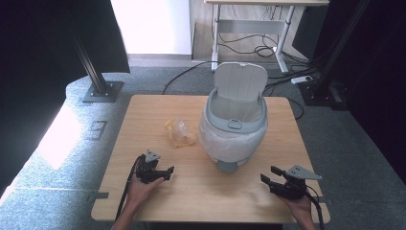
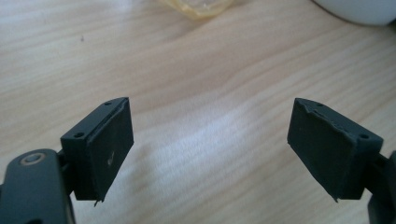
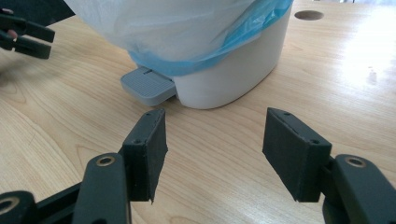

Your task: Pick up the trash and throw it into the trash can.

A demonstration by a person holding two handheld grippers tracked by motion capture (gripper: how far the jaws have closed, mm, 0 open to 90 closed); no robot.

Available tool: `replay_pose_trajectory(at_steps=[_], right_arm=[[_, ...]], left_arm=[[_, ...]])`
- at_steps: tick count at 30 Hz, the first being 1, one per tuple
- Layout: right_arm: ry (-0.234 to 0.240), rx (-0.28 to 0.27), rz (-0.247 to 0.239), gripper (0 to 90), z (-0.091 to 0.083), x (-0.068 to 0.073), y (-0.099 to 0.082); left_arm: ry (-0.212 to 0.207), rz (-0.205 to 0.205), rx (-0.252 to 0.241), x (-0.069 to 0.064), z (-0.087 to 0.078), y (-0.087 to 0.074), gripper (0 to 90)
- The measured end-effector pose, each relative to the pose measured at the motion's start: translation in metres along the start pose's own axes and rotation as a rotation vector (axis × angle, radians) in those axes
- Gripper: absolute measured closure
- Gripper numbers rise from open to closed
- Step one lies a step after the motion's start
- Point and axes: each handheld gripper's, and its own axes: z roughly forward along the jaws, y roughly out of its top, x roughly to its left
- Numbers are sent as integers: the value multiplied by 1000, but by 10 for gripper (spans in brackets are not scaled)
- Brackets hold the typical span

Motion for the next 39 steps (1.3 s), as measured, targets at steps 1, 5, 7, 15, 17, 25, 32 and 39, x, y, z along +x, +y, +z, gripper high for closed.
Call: replay_pose_trajectory(at_steps=[1,5,7,15,17,25,32,39], right_arm=[[-3,4,1,391,0,0,0],[-16,18,8,386,1,0,0],[-15,22,13,386,0,-2,-1],[-4,12,50,386,-3,-7,-2],[4,9,63,386,-4,-8,-2],[9,20,57,384,-3,-7,-2],[8,22,57,382,-3,-7,-2],[8,28,54,382,-2,-7,-3]], left_arm=[[6,-6,-2,1,0,3,143],[15,-26,-9,5,2,11,149],[16,-31,-18,9,4,19,154],[13,-47,-40,20,15,37,186],[15,-38,-42,21,17,41,186],[64,-18,-67,31,27,61,189],[80,-13,-64,39,39,67,193],[75,-4,-67,47,52,71,210]])
